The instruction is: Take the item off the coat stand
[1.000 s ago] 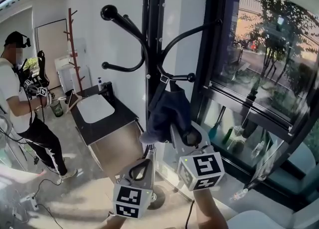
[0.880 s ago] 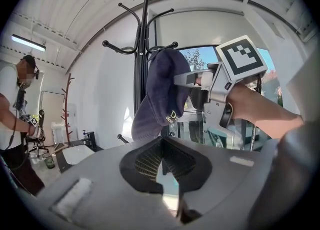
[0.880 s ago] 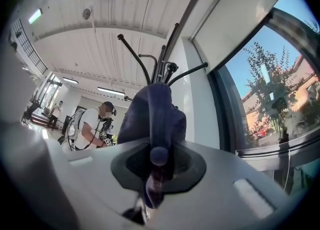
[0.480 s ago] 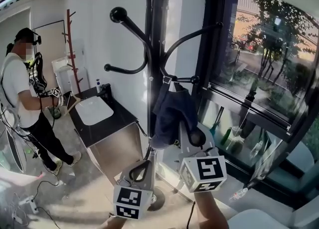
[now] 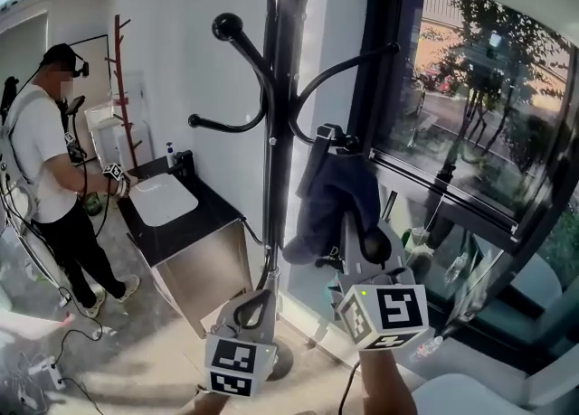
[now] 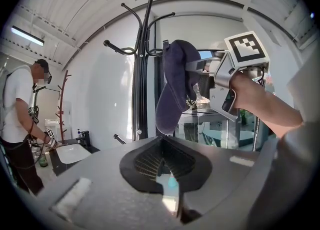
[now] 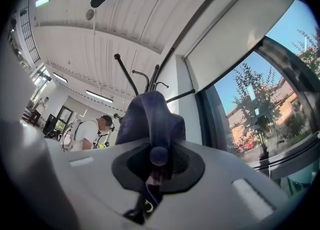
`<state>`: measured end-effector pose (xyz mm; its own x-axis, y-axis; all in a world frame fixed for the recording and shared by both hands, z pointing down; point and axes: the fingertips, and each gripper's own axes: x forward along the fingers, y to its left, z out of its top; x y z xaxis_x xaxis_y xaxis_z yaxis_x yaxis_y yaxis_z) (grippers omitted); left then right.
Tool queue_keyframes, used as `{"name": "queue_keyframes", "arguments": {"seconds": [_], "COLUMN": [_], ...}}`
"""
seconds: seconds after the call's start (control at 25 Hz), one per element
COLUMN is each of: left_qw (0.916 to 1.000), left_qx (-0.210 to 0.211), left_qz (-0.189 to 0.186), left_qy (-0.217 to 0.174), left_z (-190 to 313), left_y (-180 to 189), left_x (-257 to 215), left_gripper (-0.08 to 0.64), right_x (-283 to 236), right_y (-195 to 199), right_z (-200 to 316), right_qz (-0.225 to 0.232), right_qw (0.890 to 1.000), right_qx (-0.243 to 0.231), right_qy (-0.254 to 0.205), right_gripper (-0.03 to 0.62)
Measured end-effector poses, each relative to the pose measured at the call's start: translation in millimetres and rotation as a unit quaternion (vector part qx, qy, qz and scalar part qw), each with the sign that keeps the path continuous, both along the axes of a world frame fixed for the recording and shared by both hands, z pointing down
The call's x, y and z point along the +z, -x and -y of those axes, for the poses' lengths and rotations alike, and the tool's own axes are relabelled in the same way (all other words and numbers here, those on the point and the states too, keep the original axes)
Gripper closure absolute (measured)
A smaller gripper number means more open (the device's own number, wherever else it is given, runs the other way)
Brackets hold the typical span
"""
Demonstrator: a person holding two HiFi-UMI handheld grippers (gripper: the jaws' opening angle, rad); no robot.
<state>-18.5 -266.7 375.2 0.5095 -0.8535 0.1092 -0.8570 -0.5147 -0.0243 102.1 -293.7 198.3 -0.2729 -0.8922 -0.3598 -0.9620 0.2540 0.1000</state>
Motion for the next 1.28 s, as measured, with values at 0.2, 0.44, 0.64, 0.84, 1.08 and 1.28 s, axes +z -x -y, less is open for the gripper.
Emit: {"name": "queue_keyframes", "arguments": {"seconds": [0.2,0.44,0.64,0.84,1.08,1.28], "left_qw": [1.0,0.9999,0.9998,0.9997,0.9997,0.9996], "left_qx": [0.003,0.013,0.021,0.022,0.022,0.025], "left_qz": [-0.002,-0.003,-0.004,-0.004,-0.01,-0.012], "left_qy": [0.004,0.007,0.007,0.008,0.008,0.007], "left_z": [-5,-13,-19,-26,-38,-48], "left_y": [1,-6,-12,-13,-13,-12], "left_x": [2,3,4,7,5,5], "left_gripper": [0.555,0.555,0.555,0.555,0.555,0.555], "right_x": [-1,7,21,46,89,121], "right_y": [-15,-33,-40,-40,-31,-14], "right_z": [-12,-24,-43,-60,-76,-89], "right_qz": [0.015,0.024,0.032,0.037,0.042,0.043], "right_qw": [1.0,0.999,0.998,0.998,0.995,0.992], "right_qx": [0.02,0.041,0.049,0.051,0.043,0.036], "right_qy": [-0.004,0.0,0.01,0.03,0.074,0.114], "right_gripper": [0.58,0.58,0.58,0.58,0.58,0.58]}}
